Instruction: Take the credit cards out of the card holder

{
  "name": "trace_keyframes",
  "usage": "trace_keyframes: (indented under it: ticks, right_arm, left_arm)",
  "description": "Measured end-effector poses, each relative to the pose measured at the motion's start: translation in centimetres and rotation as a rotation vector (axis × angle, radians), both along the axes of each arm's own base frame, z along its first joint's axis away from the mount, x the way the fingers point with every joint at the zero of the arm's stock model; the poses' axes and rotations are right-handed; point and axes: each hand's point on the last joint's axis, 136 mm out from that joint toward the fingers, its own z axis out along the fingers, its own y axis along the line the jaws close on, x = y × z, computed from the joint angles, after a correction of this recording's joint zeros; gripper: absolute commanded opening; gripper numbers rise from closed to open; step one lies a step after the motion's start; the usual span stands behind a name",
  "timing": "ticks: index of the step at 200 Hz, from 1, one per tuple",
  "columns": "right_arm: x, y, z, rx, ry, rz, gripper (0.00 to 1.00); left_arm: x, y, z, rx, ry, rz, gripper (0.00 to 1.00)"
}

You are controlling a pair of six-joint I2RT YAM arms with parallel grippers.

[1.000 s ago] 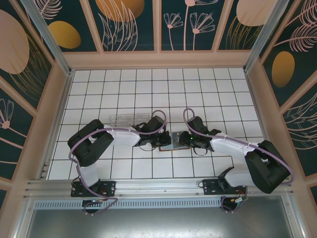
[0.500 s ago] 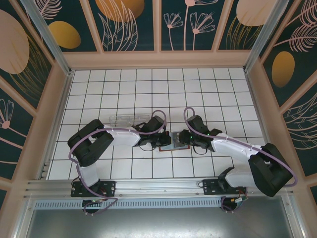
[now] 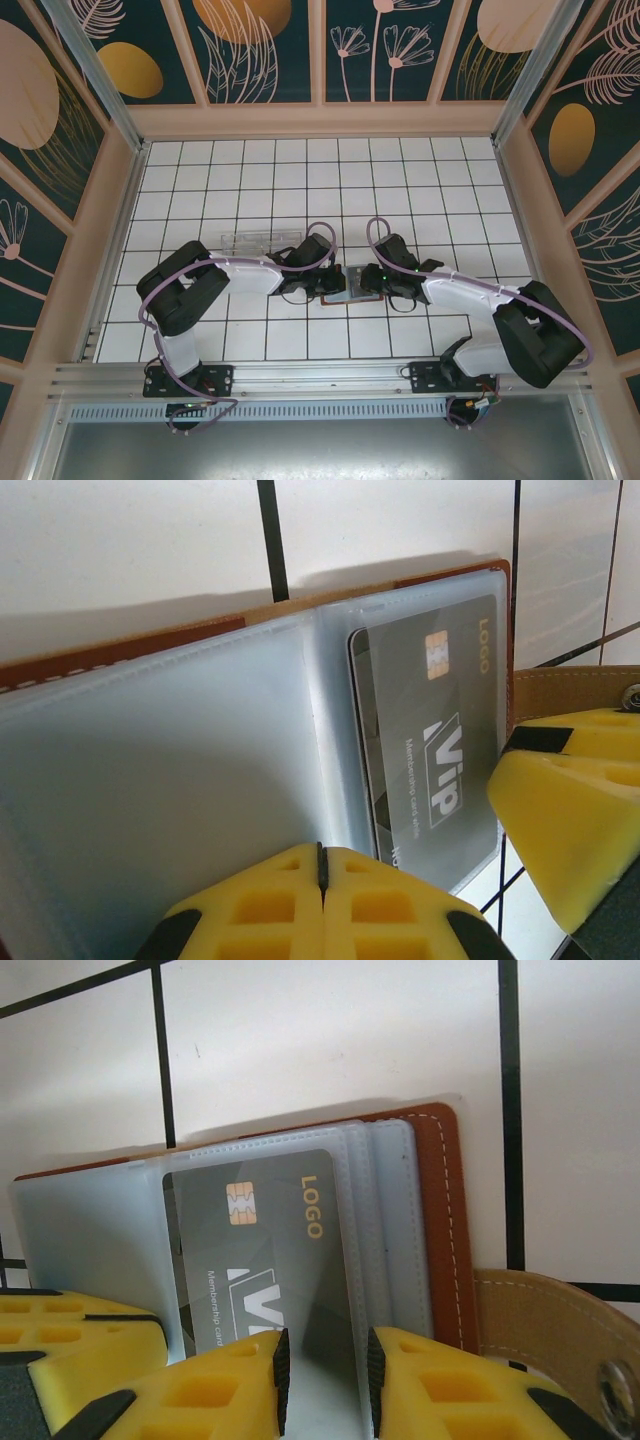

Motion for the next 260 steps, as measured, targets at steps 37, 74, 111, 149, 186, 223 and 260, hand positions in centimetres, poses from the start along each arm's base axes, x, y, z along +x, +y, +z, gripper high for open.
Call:
trace_keyframes:
  ticks: [37,74,111,149,186,223,260]
  right_arm:
    - [0.0,0.6,-0.1,0.018,0.005,0.009,0.3]
    - [-0.2,0.9,-0.6,0.022,0.015,0.018,0.3]
    - [-0.1,1.4,-0.6,0.047,0.015,0.014,0.3]
    - [-0.1,1.5,-0.7,0.054,0.019,0.007,0.29]
    - [0.0,1.8,-0.7,0.067,0.019,0.013,0.29]
    - [0.0,1.9,-0.7,0.067,0.019,0.015,0.29]
    - [0.0,2.1,-0.7,0.076,0.017,0.02,0.29]
  left_arm:
    - [0.0,0.0,0.0,0.0,0.0,0.0,0.0]
    - [0.0,0.0,0.0,0.0,0.0,0.0,0.0]
    - [0.0,0.1,-0.1,0.002,0.002,0.002,0.0]
    - [0.0,0.2,-0.2,0.0,0.002,0.007,0.08]
    - [-0.1,0.8,0.2,0.001,-0.003,0.025,0.1]
    - [0.3,1.2,1.5,-0.011,-0.035,0.064,0.18]
    - [0.5,1.8,3.2,-0.087,-0.08,0.117,0.32]
